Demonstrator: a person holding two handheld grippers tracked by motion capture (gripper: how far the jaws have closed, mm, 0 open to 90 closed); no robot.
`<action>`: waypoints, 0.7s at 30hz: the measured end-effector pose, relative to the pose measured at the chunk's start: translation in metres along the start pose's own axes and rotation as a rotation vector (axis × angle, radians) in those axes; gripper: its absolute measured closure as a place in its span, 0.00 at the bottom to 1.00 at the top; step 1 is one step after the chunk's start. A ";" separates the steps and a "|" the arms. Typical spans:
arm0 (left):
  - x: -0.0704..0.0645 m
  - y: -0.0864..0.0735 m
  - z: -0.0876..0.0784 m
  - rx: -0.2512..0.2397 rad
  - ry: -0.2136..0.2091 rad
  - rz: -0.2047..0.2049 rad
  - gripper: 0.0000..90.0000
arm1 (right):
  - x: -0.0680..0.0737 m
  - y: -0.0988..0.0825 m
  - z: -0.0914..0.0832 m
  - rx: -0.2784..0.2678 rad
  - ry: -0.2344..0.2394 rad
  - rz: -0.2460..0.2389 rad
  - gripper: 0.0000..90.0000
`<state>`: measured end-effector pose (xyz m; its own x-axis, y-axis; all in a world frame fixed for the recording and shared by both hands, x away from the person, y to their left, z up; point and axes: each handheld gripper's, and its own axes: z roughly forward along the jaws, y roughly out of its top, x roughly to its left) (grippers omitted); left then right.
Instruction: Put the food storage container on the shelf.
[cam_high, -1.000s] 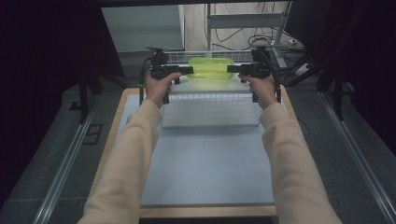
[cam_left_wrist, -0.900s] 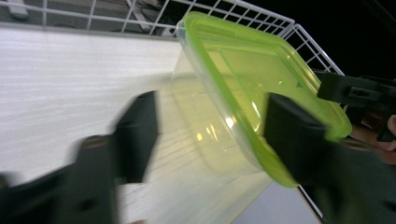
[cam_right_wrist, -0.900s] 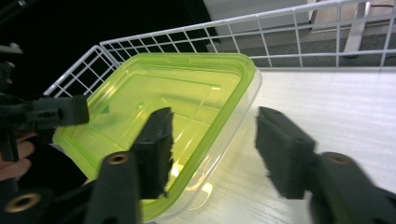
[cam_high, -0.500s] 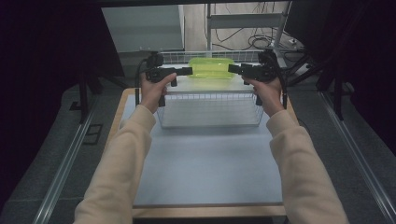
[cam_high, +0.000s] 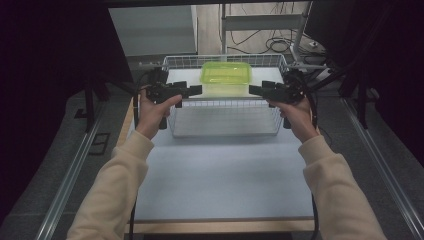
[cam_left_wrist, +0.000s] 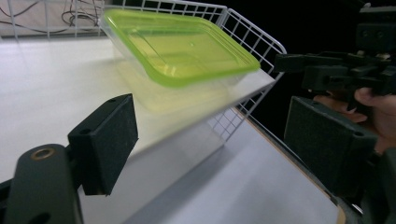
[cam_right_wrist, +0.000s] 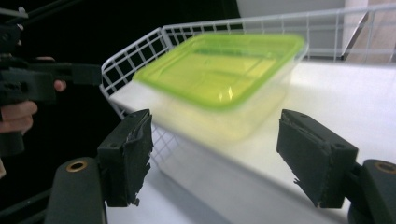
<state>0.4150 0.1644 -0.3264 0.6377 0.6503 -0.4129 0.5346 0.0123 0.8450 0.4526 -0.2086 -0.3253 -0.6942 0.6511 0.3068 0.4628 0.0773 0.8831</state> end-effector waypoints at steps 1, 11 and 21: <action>-0.002 -0.004 -0.003 0.001 0.002 0.007 0.19 | 0.001 -0.004 -0.003 -0.004 0.007 -0.006 0.30; -0.016 -0.062 -0.019 0.002 -0.019 0.034 0.20 | 0.019 -0.055 -0.024 0.009 0.070 -0.084 0.29; -0.020 -0.128 -0.029 0.031 0.006 0.064 0.20 | 0.026 -0.117 -0.038 0.028 0.129 -0.088 0.28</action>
<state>0.3178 0.1722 -0.4159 0.6680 0.6535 -0.3558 0.5096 -0.0533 0.8588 0.3599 -0.2296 -0.4071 -0.7971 0.5383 0.2737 0.4111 0.1516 0.8989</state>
